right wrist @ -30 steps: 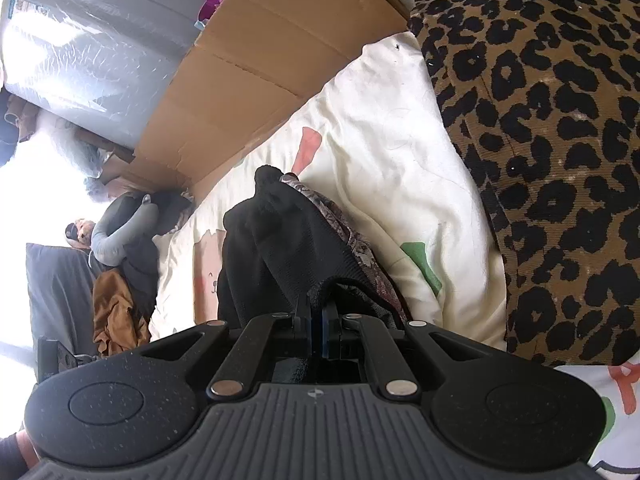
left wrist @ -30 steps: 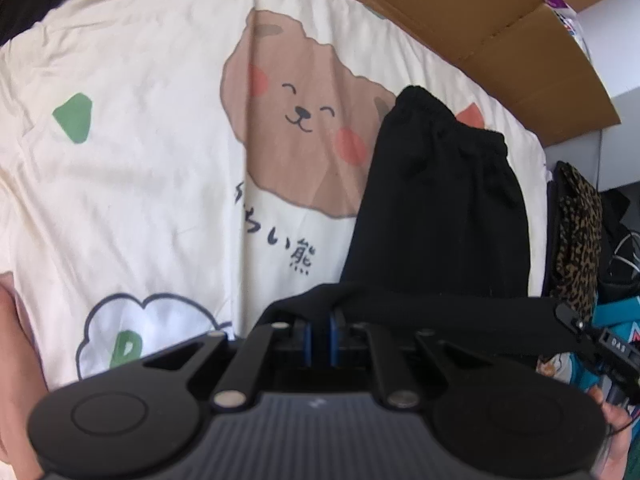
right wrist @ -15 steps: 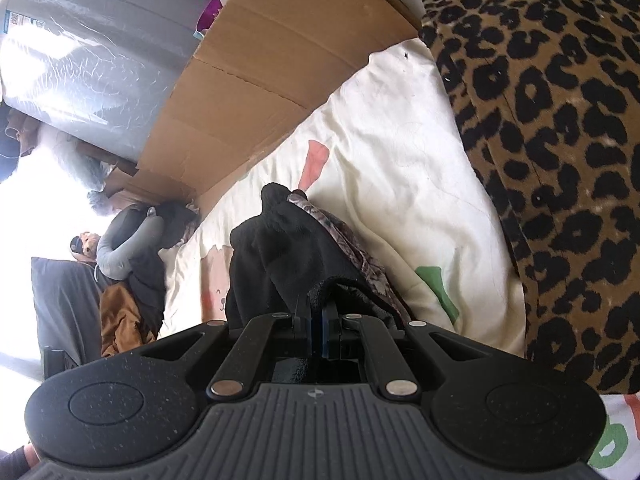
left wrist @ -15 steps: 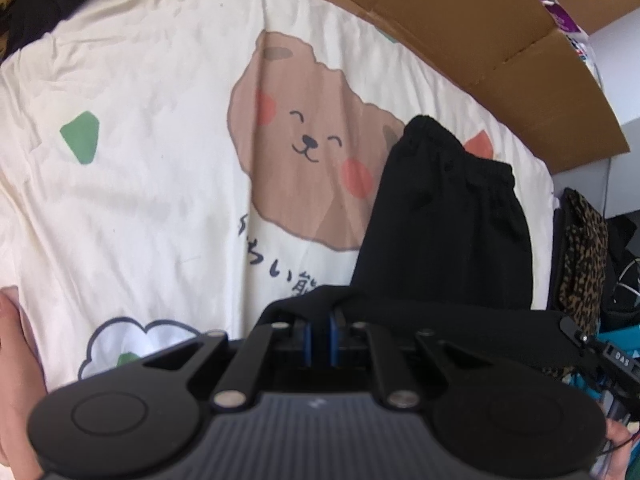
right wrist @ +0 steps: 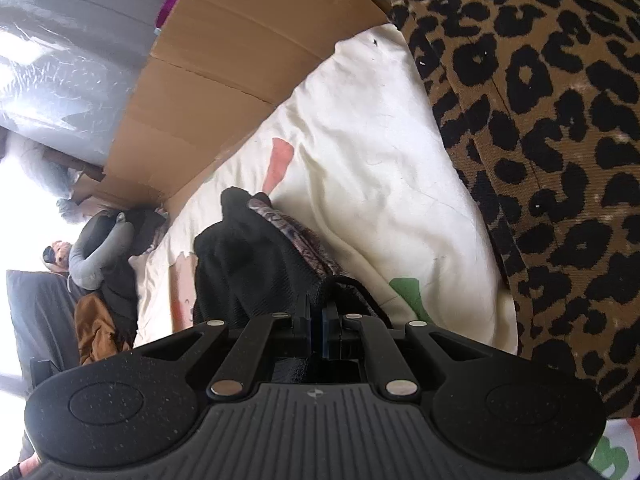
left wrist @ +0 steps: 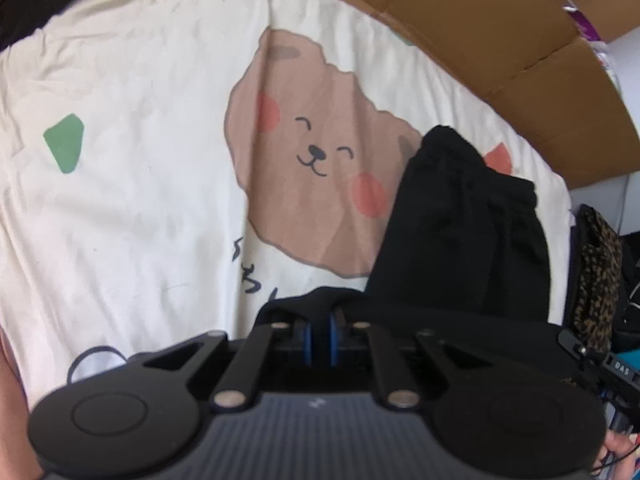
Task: Fold clothes
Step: 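Open the right gripper and release the shorts edge while the left gripper holds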
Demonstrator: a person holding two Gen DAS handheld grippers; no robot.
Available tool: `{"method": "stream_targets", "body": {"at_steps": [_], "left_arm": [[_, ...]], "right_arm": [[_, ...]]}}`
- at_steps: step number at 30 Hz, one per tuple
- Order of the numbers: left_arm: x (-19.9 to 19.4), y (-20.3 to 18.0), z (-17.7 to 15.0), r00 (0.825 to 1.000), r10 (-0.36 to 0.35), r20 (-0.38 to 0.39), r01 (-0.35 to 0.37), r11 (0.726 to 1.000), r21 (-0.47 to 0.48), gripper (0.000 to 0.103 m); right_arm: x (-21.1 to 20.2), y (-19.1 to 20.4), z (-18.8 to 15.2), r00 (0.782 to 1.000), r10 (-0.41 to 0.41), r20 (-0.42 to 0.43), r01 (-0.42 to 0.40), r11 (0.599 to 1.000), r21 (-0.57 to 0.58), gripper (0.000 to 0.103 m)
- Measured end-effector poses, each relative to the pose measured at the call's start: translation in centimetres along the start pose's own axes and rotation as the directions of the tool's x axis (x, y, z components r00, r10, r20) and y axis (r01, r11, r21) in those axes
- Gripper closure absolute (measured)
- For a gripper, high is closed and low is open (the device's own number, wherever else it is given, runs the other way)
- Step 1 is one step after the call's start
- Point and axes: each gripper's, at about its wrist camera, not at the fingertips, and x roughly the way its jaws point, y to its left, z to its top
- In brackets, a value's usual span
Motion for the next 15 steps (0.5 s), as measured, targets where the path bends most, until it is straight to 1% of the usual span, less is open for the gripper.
{"method": "stream_targets", "body": {"at_steps": [2,3,5,6,7,8,9,10,11,12,15], "left_arm": [[0.9,-0.1,0.4,1.000,0.010,-0.030,-0.010,1.000,0.006,0.093],[1.5,-0.1,0.7,0.998,0.013,-0.059,-0.012,1.000,0.013,0.093],[2.5,-0.6,1.5,0.991,0.028,-0.132,-0.019,0.998,0.067,0.093],[2.7,-1.0,2.0,0.987,0.043,-0.152,-0.026,0.994,0.110,0.091],[2.7,-1.4,2.4,0.983,0.061,-0.175,-0.034,0.988,0.153,0.087],[2.7,-1.9,2.9,0.976,0.078,-0.202,-0.039,0.982,0.187,0.087],[2.7,-2.2,3.3,0.971,0.088,-0.223,-0.039,0.976,0.212,0.087],[2.6,-2.6,3.6,0.965,0.100,-0.241,-0.039,0.968,0.246,0.086],[2.4,-3.2,3.9,0.960,0.114,-0.256,-0.036,0.956,0.291,0.086],[2.1,-3.8,4.2,0.956,0.126,-0.265,-0.033,0.943,0.331,0.086],[0.9,-5.5,4.7,0.950,0.144,-0.276,-0.015,0.906,0.423,0.086]], "right_arm": [[0.4,-0.1,0.1,1.000,-0.010,-0.001,0.010,1.000,0.003,0.098],[0.6,-0.1,0.1,1.000,-0.013,0.001,0.013,1.000,0.003,0.096],[0.6,-0.2,0.1,1.000,-0.016,0.005,0.016,1.000,0.003,0.096],[0.5,-0.2,0.2,1.000,-0.011,0.010,0.011,1.000,0.005,0.095],[0.3,-0.1,0.2,1.000,-0.005,0.015,0.005,1.000,0.007,0.094],[0.0,-0.1,0.2,1.000,-0.002,0.020,0.001,1.000,0.005,0.093],[-0.3,-0.1,0.2,1.000,-0.002,0.027,0.002,1.000,0.002,0.088],[-0.6,-0.1,0.2,0.999,-0.002,0.037,0.002,1.000,0.001,0.084],[-0.9,-0.1,0.3,0.999,0.000,0.047,0.000,1.000,0.002,0.077],[-1.2,-0.1,0.4,0.998,0.002,0.058,-0.002,1.000,0.005,0.071],[-2.2,-0.1,0.6,0.996,-0.001,0.084,0.000,1.000,0.006,0.070]]}}
